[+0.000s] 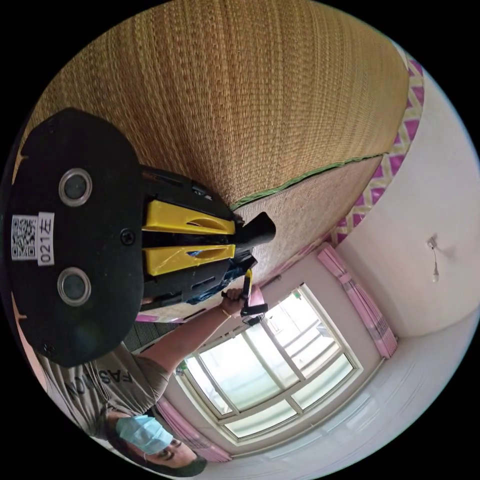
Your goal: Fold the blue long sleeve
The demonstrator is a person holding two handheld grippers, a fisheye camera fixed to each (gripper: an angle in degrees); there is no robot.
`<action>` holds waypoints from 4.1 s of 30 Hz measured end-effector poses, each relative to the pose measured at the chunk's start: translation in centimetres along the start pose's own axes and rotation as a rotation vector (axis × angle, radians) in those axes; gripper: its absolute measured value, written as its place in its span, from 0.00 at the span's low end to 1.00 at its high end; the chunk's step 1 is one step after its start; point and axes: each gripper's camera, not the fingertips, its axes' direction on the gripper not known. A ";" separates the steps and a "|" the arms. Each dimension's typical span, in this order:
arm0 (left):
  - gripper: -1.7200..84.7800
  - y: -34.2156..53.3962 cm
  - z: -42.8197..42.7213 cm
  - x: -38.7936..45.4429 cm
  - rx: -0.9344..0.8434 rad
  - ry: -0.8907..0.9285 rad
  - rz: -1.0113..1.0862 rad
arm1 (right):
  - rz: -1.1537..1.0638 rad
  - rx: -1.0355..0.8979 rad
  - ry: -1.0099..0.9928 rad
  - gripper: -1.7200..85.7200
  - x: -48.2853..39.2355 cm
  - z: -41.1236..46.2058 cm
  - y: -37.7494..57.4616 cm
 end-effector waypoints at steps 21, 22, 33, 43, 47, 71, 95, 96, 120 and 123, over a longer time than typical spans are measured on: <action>0.03 31.2 -12.4 37.4 -0.124 0.351 0.636 | -0.325 0.528 -0.449 0.01 -30.5 -49.8 49.5; 0.03 32.5 -11.8 37.7 -0.142 0.347 0.617 | -0.321 0.516 -0.435 0.01 -31.4 -49.9 51.5; 0.05 44.1 -4.9 32.5 -0.414 0.180 0.290 | -0.069 0.195 -0.397 0.05 -38.0 -38.7 63.9; 0.08 30.7 -12.0 37.2 -0.029 -0.157 0.526 | -0.385 0.343 -0.075 0.12 -61.8 -41.9 35.3; 0.05 23.4 -8.3 34.2 0.038 -0.208 0.445 | -0.618 0.239 0.107 0.13 -79.2 -25.4 16.8; 0.01 19.6 -7.4 33.1 0.034 -0.218 0.302 | -0.716 -0.066 -0.043 0.10 -97.6 14.4 -12.9; 0.01 2.5 22.7 46.2 -0.270 -0.243 0.569 | 0.327 0.777 0.110 0.02 3.4 -55.6 13.1; 0.01 2.0 24.6 46.7 -0.281 -0.244 0.571 | 0.387 0.789 0.142 0.02 8.9 -57.8 15.8; 0.11 -3.0 45.6 57.4 -0.368 -0.313 0.659 | 0.835 0.653 -0.136 0.07 48.3 -46.1 50.8; 0.15 -2.7 50.2 59.8 -0.460 -0.388 0.771 | 0.901 0.679 -0.035 0.14 44.8 -48.4 51.5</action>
